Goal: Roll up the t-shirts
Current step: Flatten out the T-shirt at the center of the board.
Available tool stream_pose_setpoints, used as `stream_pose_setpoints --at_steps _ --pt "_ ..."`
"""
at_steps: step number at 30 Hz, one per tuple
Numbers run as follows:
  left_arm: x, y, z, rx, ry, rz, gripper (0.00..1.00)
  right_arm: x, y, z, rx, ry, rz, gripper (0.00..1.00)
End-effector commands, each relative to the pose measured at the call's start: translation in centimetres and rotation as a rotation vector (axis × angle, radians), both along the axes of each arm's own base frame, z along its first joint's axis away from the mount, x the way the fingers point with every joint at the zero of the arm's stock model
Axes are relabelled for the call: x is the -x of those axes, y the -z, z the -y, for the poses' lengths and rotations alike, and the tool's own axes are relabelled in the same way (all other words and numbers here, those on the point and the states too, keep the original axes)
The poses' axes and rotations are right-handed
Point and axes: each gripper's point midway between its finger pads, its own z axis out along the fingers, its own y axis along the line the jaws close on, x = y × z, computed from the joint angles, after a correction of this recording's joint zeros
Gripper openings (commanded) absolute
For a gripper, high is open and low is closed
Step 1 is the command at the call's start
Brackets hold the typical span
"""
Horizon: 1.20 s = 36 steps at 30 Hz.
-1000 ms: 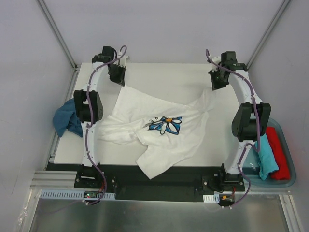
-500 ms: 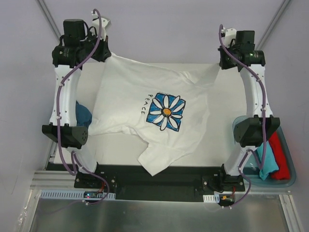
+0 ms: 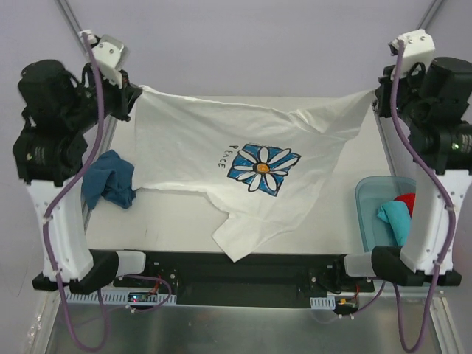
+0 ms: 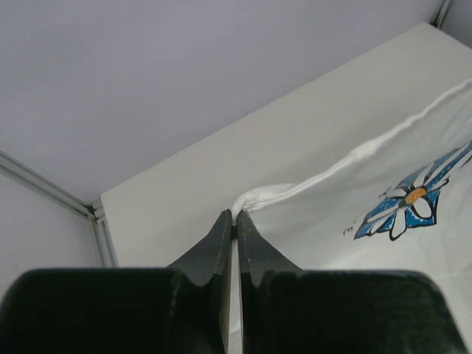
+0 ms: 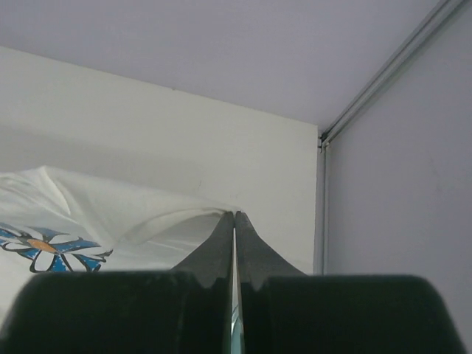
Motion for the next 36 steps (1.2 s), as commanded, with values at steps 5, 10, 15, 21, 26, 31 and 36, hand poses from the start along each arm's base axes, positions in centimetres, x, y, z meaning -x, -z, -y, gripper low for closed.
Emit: stream_pose_setpoints --at_steps 5,10,15,21,26,31,36 --pt "6.3 -6.6 -2.2 0.000 -0.094 0.264 0.00 7.4 -6.2 3.0 -0.010 0.151 0.206 0.01" --pt "5.6 -8.1 -2.7 -0.011 -0.123 0.299 0.00 6.4 -8.2 3.5 0.011 0.170 0.271 0.01" --pt "2.1 -7.6 -3.0 -0.007 -0.154 0.265 0.00 1.9 -9.3 4.3 0.009 0.213 0.314 0.01" --pt "-3.8 -5.7 -2.2 0.002 -0.135 0.204 0.00 -4.9 -9.9 6.0 -0.011 0.296 0.364 0.01" --pt "-8.1 -5.3 -1.3 0.052 -0.114 0.178 0.00 -7.8 -11.8 6.7 0.009 0.304 0.457 0.01" --pt "-9.3 -6.9 -1.5 0.032 -0.118 0.242 0.00 -7.9 -14.1 8.8 -0.011 0.355 0.547 0.01" --pt "-6.6 -9.0 -1.7 0.031 -0.121 0.305 0.00 -4.1 -16.9 10.1 -0.027 0.387 0.628 0.01"
